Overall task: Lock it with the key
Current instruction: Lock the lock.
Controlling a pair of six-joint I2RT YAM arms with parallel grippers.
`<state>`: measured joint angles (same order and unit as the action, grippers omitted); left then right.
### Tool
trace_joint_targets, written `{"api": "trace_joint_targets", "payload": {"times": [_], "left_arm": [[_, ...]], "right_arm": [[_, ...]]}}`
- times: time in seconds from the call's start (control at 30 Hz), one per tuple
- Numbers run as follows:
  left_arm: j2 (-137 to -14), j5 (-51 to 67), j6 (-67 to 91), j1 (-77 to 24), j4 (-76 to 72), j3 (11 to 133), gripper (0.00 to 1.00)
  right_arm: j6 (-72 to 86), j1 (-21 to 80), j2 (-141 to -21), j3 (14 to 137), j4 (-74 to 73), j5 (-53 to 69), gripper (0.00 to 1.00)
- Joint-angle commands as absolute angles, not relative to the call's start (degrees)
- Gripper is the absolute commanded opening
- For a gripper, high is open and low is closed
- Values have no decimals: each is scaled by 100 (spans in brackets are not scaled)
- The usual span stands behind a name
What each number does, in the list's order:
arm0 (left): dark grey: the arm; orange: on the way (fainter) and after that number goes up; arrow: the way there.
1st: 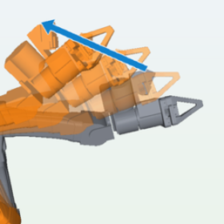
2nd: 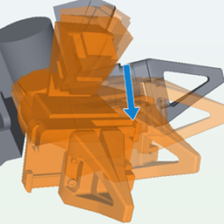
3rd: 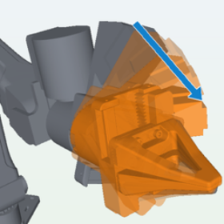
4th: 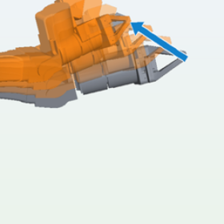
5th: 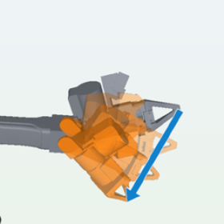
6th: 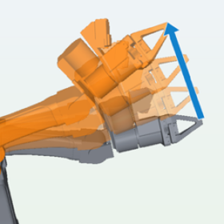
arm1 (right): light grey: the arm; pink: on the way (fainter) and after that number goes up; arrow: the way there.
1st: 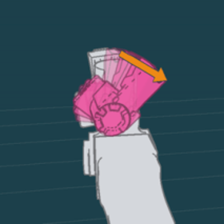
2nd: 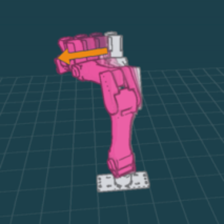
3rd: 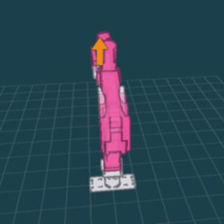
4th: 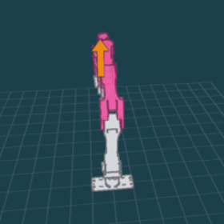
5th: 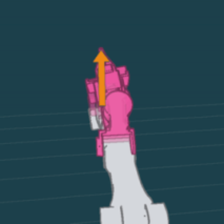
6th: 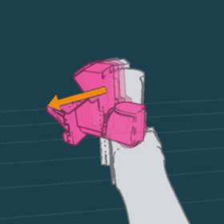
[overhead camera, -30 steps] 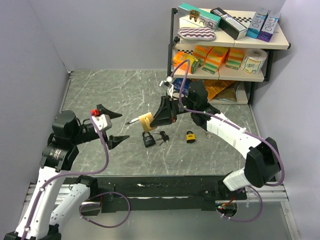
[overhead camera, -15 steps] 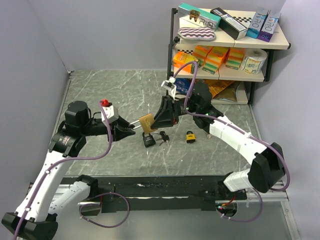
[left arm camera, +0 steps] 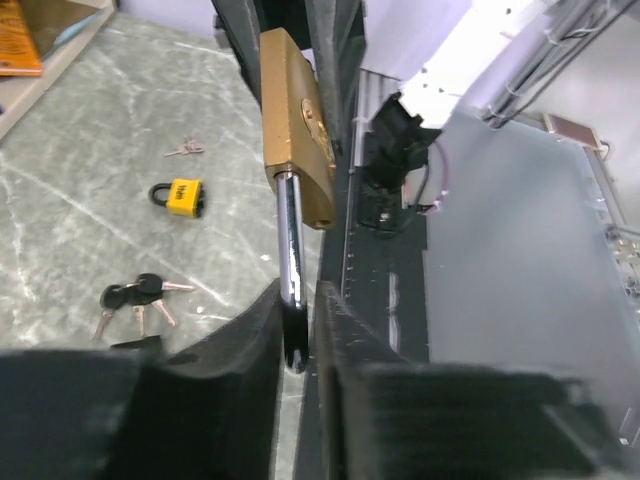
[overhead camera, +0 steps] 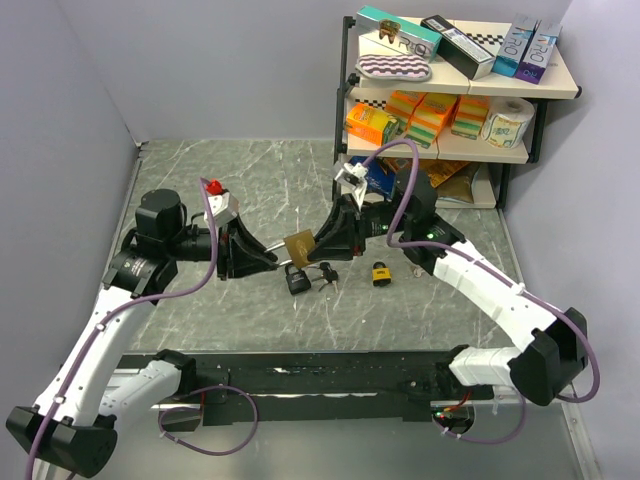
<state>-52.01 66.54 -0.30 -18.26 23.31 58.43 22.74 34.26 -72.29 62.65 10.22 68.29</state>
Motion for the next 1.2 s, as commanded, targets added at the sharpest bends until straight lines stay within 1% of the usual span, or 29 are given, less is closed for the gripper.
{"api": "trace_joint_targets", "payload": {"times": [0.0,0.1,0.23,0.5,0.6,0.67,0.7,0.77,0.8,0.87,0.9,1.1,1.17], "left_arm": [[-5133,7022,526,-1872,2013,5854,39],[-5115,6918,458,-1872,2030,5792,42],[-5159,6706,167,-1872,2215,5809,43],[-5203,6442,62,-2100,2232,5801,37],[-5265,6381,-359,-2241,2452,5827,36],[-5273,6328,-378,-2285,2461,5818,34],[-5265,6328,-317,-2303,2417,5810,29],[-5273,6354,-255,-2311,2312,5818,23],[-5282,6363,-185,-2312,2268,5836,17],[-5265,6390,-167,-2320,2241,5853,9],[-5265,6398,-150,-2338,2233,5862,1],[-5299,6495,-44,-2425,2145,5976,1],[-5326,6486,385,-2470,2014,5994,1]], "right_arm": [[1591,3454,-6751,6478,1353,6540,0],[1468,3454,-6689,6451,1362,6504,0],[1564,3445,-6662,6407,1476,6557,0],[1793,3472,-6636,6355,1757,6583,0],[1828,3472,-6645,6354,1810,6557,0],[1828,3472,-6645,6372,1802,6583,0],[1811,3480,-6653,6372,1784,6574,0],[1758,3489,-6645,6372,1714,6592,0],[1723,3507,-6636,6372,1679,6600,0],[1618,3507,-6618,6328,1609,6583,0],[1582,3507,-6601,6311,1582,6583,0],[1327,3559,-6583,6240,1406,6548,0],[1213,3647,-6592,6240,1302,6522,0]]}}
